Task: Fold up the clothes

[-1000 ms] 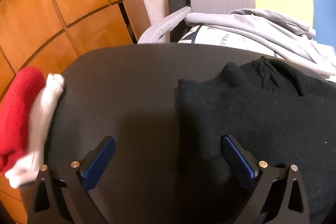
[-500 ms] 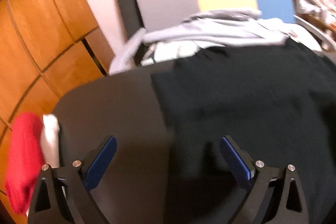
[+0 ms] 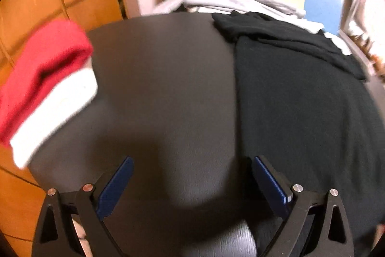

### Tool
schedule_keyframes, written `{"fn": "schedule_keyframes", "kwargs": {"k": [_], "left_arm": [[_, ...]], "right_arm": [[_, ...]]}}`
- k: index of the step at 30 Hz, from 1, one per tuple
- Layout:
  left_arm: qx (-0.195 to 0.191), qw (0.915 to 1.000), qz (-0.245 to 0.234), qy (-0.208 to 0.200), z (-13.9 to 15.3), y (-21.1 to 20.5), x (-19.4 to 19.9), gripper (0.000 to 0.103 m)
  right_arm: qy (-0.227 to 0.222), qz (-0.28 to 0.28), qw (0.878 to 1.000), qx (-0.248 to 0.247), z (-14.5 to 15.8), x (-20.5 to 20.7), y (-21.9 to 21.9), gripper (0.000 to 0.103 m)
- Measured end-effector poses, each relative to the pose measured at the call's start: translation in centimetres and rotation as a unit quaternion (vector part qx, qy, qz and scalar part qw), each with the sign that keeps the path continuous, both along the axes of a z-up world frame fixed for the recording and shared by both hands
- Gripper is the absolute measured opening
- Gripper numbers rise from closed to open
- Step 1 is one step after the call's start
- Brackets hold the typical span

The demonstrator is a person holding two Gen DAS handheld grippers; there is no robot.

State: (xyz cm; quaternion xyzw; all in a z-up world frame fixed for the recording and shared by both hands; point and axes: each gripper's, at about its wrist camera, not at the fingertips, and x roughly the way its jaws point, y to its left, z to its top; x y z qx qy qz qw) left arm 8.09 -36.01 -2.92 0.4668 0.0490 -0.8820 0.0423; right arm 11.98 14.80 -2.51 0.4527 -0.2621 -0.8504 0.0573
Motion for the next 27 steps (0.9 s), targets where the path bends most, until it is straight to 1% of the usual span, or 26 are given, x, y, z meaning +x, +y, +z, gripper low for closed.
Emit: {"fn": "schedule_keyframes", "kwargs": {"k": [2, 3, 4, 6, 9, 12, 15, 19, 22, 23, 24, 25, 26, 27], "left_arm": [[0.059, 0.998, -0.019, -0.009, -0.7, -0.4, 1.4, 0.1], [0.08, 0.9963, -0.029, -0.009, -0.9, -0.4, 2.0, 0.1], [0.088, 0.9954, -0.038, -0.001, -0.9, 0.0, 2.7, 0.102], [0.097, 0.9934, -0.061, 0.003, -1.1, 0.9, 3.3, 0.102], [0.095, 0.9907, -0.097, 0.005, -1.1, 2.6, 3.6, 0.103], [0.077, 0.9902, -0.117, 0.004, -1.2, 4.1, 3.3, 0.103], [0.059, 0.9909, -0.12, 0.007, -1.4, 5.1, 3.4, 0.103], [0.054, 0.9888, -0.139, 0.003, -1.5, 6.0, 3.3, 0.103], [0.057, 0.9885, -0.14, 0.005, -1.6, 6.1, 3.0, 0.102], [0.056, 0.9885, -0.14, 0.007, -1.6, 6.0, 3.1, 0.1], [0.055, 0.9886, -0.14, 0.008, -1.6, 6.0, 3.1, 0.095], [0.054, 0.9886, -0.14, 0.01, -1.5, 5.9, 3.2, 0.088], [0.053, 0.9886, -0.141, 0.011, -1.4, 5.9, 3.4, 0.085], [0.054, 0.9883, -0.142, 0.012, -1.3, 5.9, 3.5, 0.077]], "right_arm": [[-0.011, 0.001, 0.999, -0.032, -0.9, 1.1, 0.4, 0.028], [-0.011, 0.003, 0.999, -0.038, -1.2, 1.4, 0.2, 0.028], [-0.003, 0.006, 0.999, -0.045, -1.3, 1.9, -0.1, 0.028], [0.005, 0.016, 0.998, -0.066, -1.5, 2.5, -0.8, 0.029], [0.01, 0.038, 0.994, -0.098, -2.1, 2.1, -2.1, 0.029], [0.012, 0.063, 0.992, -0.107, -2.4, 2.1, -3.6, 0.029], [0.014, 0.069, 0.991, -0.116, -2.7, 1.9, -4.6, 0.029], [0.012, 0.068, 0.987, -0.143, -3.1, 2.0, -5.0, 0.029], [0.011, 0.07, 0.988, -0.14, -3.2, 2.1, -5.3, 0.029], [0.009, 0.075, 0.99, -0.12, -2.9, 1.9, -5.7, 0.027], [0.008, 0.079, 0.992, -0.1, -2.6, 1.8, -6.2, 0.026], [0.006, 0.083, 0.993, -0.08, -2.3, 1.7, -6.7, 0.026], [0.004, 0.086, 0.994, -0.061, -2.1, 1.7, -7.1, 0.024], [-0.003, 0.092, 0.995, -0.026, -1.8, 1.6, -7.6, 0.015]]}}
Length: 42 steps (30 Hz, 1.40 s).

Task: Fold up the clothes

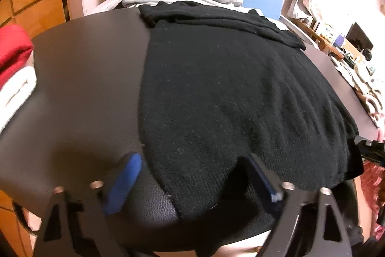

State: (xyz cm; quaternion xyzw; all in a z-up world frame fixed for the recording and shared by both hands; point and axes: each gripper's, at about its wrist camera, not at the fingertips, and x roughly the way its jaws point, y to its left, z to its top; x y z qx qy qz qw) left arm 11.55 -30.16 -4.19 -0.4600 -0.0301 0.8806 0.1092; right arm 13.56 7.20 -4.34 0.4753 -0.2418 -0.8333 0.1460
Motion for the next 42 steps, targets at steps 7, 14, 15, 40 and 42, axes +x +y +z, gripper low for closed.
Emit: {"fn": "schedule_keyframes", "kwargs": {"k": [7, 14, 15, 40, 42], "left_arm": [[0.034, 0.9994, -0.003, -0.009, 0.5, -1.1, 0.5, 0.009], [0.086, 0.9961, -0.016, -0.01, 2.4, -2.4, 2.1, 0.007], [0.088, 0.9958, -0.025, -0.005, 2.9, -2.4, 2.6, 0.007], [0.199, 0.9733, 0.03, 0.111, 10.9, -6.3, -12.3, 0.008], [0.202, 0.9745, 0.04, 0.089, 9.3, -6.4, -16.0, 0.008]], "right_arm": [[-0.018, -0.013, 1.0, -0.008, -0.2, -0.1, 0.9, 0.007], [-0.021, 0.0, 0.988, -0.152, -0.5, 1.3, 3.8, 0.007], [-0.021, 0.008, 0.986, -0.164, -0.4, 1.6, 3.9, 0.007], [0.041, -0.037, 0.9, -0.432, 2.3, -14.6, 7.3, 0.007], [0.014, -0.069, 0.899, -0.432, 0.4, -18.1, 8.0, 0.007]]}}
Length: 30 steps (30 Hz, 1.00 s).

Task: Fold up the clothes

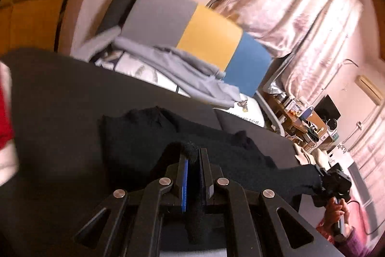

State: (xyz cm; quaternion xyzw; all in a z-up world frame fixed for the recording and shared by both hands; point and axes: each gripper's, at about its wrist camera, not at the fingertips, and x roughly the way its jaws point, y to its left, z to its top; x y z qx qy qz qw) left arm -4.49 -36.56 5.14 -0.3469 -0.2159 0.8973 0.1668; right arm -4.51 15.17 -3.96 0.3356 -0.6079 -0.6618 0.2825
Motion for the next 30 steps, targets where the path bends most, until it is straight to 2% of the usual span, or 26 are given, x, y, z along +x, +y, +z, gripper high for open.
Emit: {"fn": "schedule_keyframes", "kwargs": {"k": [4, 7, 8, 11, 14, 16, 17, 18, 21, 22, 24, 25, 27, 29, 30], "left_arm": [[-0.023, 0.9968, 0.004, -0.076, -4.6, 0.7, -6.3, 0.008], [-0.043, 0.9889, 0.007, -0.142, -7.7, 1.2, -9.9, 0.008], [-0.038, 0.9862, 0.006, -0.161, -8.5, 1.1, -10.7, 0.008], [0.009, 0.9817, 0.004, -0.19, -8.9, 0.4, -12.0, 0.014], [0.064, 0.9763, 0.014, -0.206, -8.7, -0.8, -13.4, 0.023], [0.094, 0.972, 0.047, -0.21, -8.6, -2.0, -14.5, 0.042], [0.096, 0.9707, 0.073, -0.208, -8.4, -2.7, -14.8, 0.046], [0.081, 0.9711, 0.095, -0.204, -8.3, -3.1, -14.6, 0.055], [0.036, 0.968, 0.159, -0.191, -7.8, -4.4, -13.9, 0.057], [0.017, 0.9679, 0.168, -0.187, -7.8, -4.5, -13.3, 0.06], [-0.031, 0.9715, 0.15, -0.181, -8.5, -4.1, -10.9, 0.064], [-0.055, 0.9724, 0.141, -0.178, -8.8, -3.8, -9.8, 0.064], [-0.099, 0.973, 0.122, -0.17, -9.4, -3.3, -7.4, 0.064], [-0.124, 0.9754, 0.101, -0.152, -9.6, -2.9, -5.2, 0.065], [-0.134, 0.977, 0.092, -0.138, -9.5, -2.7, -4.1, 0.067]], "right_arm": [[-0.07, -0.017, 0.997, 0.014, -3.4, -5.2, 0.0, 0.007], [-0.11, -0.022, 0.993, 0.028, -4.8, -6.9, 0.0, 0.013], [-0.122, -0.024, 0.992, 0.028, -5.2, -7.5, -0.1, 0.02], [-0.137, -0.021, 0.99, 0.01, -5.6, -8.6, -0.1, 0.027], [-0.127, -0.025, 0.992, 0.003, -5.1, -9.0, 0.2, 0.028], [-0.115, -0.044, 0.992, 0.009, -4.9, -9.2, 0.7, 0.028], [-0.11, -0.053, 0.992, 0.032, -4.6, -9.1, 0.8, 0.028], [-0.104, -0.062, 0.991, 0.055, -4.3, -8.9, 1.0, 0.028], [-0.079, -0.066, 0.985, 0.139, -2.9, -6.5, 0.3, 0.03], [-0.07, -0.064, 0.981, 0.169, -2.4, -5.4, -0.1, 0.03], [-0.051, -0.061, 0.97, 0.228, -1.4, -3.3, -0.9, 0.03], [-0.042, -0.059, 0.963, 0.258, -0.9, -2.2, -1.3, 0.03], [-0.019, -0.054, 0.94, 0.337, 0.2, 1.2, -2.3, 0.03], [0.002, -0.049, 0.91, 0.411, 1.3, 4.3, -3.3, 0.03], [0.004, -0.048, 0.902, 0.429, 1.4, 4.9, -3.8, 0.03]]}}
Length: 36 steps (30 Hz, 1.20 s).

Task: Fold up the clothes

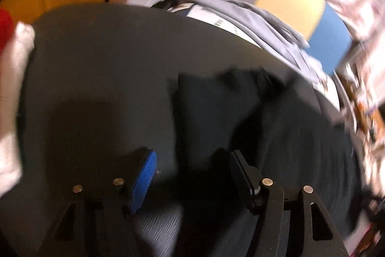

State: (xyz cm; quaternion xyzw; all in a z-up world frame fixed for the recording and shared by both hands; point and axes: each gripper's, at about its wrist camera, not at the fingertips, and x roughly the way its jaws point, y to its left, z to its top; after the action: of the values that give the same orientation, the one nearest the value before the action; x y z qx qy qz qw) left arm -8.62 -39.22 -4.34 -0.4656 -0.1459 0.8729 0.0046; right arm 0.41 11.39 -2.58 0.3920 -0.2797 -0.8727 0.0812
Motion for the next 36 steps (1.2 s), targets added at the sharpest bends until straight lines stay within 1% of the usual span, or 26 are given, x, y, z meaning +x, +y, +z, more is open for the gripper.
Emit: {"fn": "schedule_keyframes", "kwargs": {"k": [1, 2, 3, 7, 9, 10, 12, 15, 18, 19, 20, 21, 22, 23, 24, 25, 26, 28, 31, 33, 36], "left_arm": [[-0.009, 0.9998, -0.012, 0.012, 0.1, 0.2, 1.1, 0.072], [-0.018, 0.9993, -0.024, 0.023, 0.2, 0.4, 2.1, 0.075], [-0.025, 0.9987, -0.034, 0.029, 0.2, 0.7, 2.9, 0.078], [-0.036, 0.997, -0.061, 0.029, 0.2, 1.8, 4.9, 0.078], [-0.041, 0.9962, -0.065, 0.041, 0.5, 1.6, 5.7, 0.078], [-0.046, 0.9957, -0.064, 0.047, 0.5, 1.6, 6.0, 0.08], [-0.059, 0.9946, -0.063, 0.057, 0.5, 1.6, 6.7, 0.083], [-0.08, 0.9936, -0.059, 0.054, 0.4, 1.6, 6.6, 0.084], [-0.063, 0.9948, -0.067, 0.046, 0.1, 1.9, 6.1, 0.083], [-0.058, 0.9947, -0.071, 0.046, 0.0, 2.2, 5.9, 0.08], [-0.059, 0.994, -0.078, 0.047, -0.1, 2.8, 5.8, 0.071], [-0.066, 0.9932, -0.085, 0.045, -0.2, 3.4, 5.6, 0.041], [-0.075, 0.9921, -0.092, 0.041, -0.4, 4.0, 5.5, 0.022], [-0.085, 0.9906, -0.101, 0.034, -0.5, 4.5, 5.6, 0.021], [-0.094, 0.9892, -0.108, 0.034, -0.4, 4.9, 5.9, 0.016], [-0.099, 0.988, -0.111, 0.042, 0.0, 5.0, 6.2, 0.008], [-0.098, 0.9873, -0.115, 0.051, 0.6, 5.0, 6.6, 0.007], [-0.073, 0.9874, -0.123, 0.068, 1.9, 4.5, 7.6, 0.005], [-0.043, 0.9873, -0.125, 0.088, 3.7, 3.3, 9.0, 0.005], [-0.025, 0.9873, -0.125, 0.095, 4.2, 2.4, 10.1, 0.005], [-0.026, 0.9889, -0.121, 0.081, 3.2, 1.8, 10.3, 0.005]], "right_arm": [[-0.002, 0.0, 1.0, 0.013, 0.1, 0.9, -0.1, 0.03], [-0.004, 0.0, 1.0, 0.023, 0.1, 1.8, -0.2, 0.03], [-0.01, 0.001, 1.0, 0.017, -0.2, 2.3, 0.0, 0.03], [-0.029, -0.009, 1.0, -0.003, -1.5, 3.8, -0.2, 0.03], [-0.031, -0.02, 0.999, -0.009, -1.9, 4.6, -0.2, 0.03], [-0.028, -0.02, 0.999, -0.013, -2.0, 5.1, -0.1, 0.03], [-0.024, -0.017, 1.0, -0.008, -2.0, 5.8, -0.2, 0.03], [-0.019, -0.013, 1.0, 0.008, -1.8, 6.2, -0.3, 0.03], [-0.011, -0.01, 1.0, 0.02, -1.6, 6.2, -0.4, 0.03], [-0.007, -0.007, 0.999, 0.031, -1.5, 6.1, -0.8, 0.03], [-0.004, -0.005, 0.999, 0.042, -1.4, 6.0, -1.1, 0.029], [-0.003, -0.002, 0.999, 0.054, -1.4, 5.8, -1.4, 0.025], [-0.013, 0.002, 0.997, 0.07, -1.5, 5.5, -1.7, 0.02], [-0.021, 0.005, 0.996, 0.083, -1.6, 5.1, -1.9, 0.01], [-0.022, 0.006, 0.997, 0.078, -1.6, 5.0, -1.8, 0.005], [-0.021, 0.006, 0.997, 0.071, -1.6, 5.0, -1.6, 0.004], [-0.016, 0.007, 0.999, 0.05, -1.3, 5.0, -1.3, 0.004], [-0.006, 0.011, 1.0, 0.019, -0.7, 5.1, -0.9, 0.004], [0.012, 0.024, 1.0, -0.002, 0.9, 6.0, -0.7, 0.004], [0.02, 0.031, 0.999, 0.001, 1.8, 6.6, -0.8, 0.004], [-0.001, 0.033, 0.999, 0.018, 0.5, 6.5, -0.8, 0.004]]}}
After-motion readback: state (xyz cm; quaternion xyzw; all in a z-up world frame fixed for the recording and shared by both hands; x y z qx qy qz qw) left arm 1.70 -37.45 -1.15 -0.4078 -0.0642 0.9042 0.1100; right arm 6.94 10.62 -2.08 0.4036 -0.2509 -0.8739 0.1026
